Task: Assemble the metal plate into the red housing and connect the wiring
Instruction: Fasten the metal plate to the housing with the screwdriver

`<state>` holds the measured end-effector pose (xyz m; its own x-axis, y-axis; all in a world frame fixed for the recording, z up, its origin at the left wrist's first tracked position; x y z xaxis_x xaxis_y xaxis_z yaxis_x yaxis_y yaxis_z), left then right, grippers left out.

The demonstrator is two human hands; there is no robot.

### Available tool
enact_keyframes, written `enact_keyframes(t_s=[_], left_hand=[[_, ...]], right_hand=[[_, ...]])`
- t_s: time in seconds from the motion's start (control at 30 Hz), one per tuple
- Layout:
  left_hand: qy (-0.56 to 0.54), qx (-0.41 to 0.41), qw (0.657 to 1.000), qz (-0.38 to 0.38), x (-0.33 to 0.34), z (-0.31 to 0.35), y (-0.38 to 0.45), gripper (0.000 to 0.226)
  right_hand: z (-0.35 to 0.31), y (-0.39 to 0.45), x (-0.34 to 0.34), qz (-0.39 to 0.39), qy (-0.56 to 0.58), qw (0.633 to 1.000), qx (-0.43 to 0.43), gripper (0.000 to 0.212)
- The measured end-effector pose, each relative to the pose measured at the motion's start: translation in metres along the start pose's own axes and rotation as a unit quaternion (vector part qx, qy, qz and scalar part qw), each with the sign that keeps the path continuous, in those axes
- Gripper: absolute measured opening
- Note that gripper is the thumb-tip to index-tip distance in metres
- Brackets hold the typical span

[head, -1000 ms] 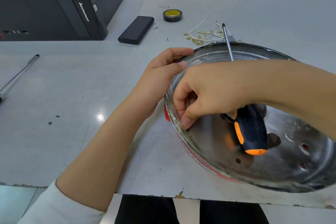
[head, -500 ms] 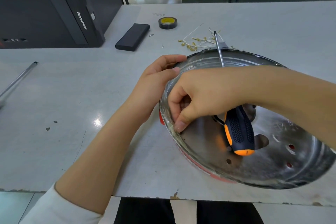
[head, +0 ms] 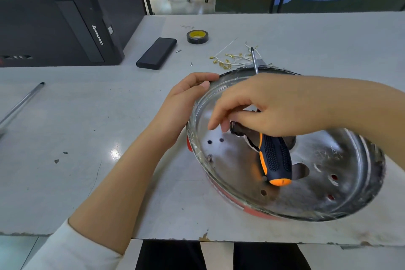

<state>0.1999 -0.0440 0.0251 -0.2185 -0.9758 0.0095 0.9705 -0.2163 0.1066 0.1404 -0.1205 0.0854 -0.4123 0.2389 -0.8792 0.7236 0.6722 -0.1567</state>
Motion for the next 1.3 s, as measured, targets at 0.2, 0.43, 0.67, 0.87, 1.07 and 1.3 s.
enact_keyframes(t_s=[0.2, 0.43, 0.67, 0.87, 1.07, 1.3], left_hand=[[0.011, 0.009, 1.000, -0.002, -0.001, 0.000, -0.001, 0.027], [-0.013, -0.008, 1.000, 0.005, -0.001, -0.005, -0.008, 0.039], [-0.044, -0.051, 0.998, 0.015, -0.001, -0.017, -0.014, 0.035], [-0.086, -0.089, 0.992, 0.024, 0.006, -0.019, -0.007, 0.043], [-0.090, -0.108, 0.989, 0.039, 0.004, -0.016, 0.009, 0.042], [-0.159, -0.095, 0.982, 0.025, 0.014, -0.020, 0.014, 0.045]], right_hand=[[0.016, -0.038, 0.014, -0.075, -0.158, 0.984, 0.021, 0.065], [0.030, -0.058, 0.016, -0.044, -0.173, 0.984, -0.011, 0.060], [0.024, -0.068, 0.012, 0.089, -0.313, 0.940, -0.104, 0.055], [0.016, -0.081, -0.043, 0.242, -0.105, 0.961, -0.078, 0.053], [0.009, -0.082, -0.099, 0.349, 0.105, 0.930, -0.048, 0.027], [-0.009, -0.087, -0.131, 0.417, 0.262, 0.858, -0.147, 0.016]])
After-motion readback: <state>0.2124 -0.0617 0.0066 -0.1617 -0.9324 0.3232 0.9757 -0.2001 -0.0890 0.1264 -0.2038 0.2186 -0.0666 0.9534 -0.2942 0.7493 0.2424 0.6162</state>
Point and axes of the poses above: each hand's wrist, its own y-axis towards the middle knuckle, its own x-axis out of the palm, z = x × y, the point moved 10 cm from there along y, towards the middle knuckle, and after that the axes turned 3 degrees about x, right-handed, at the moved point
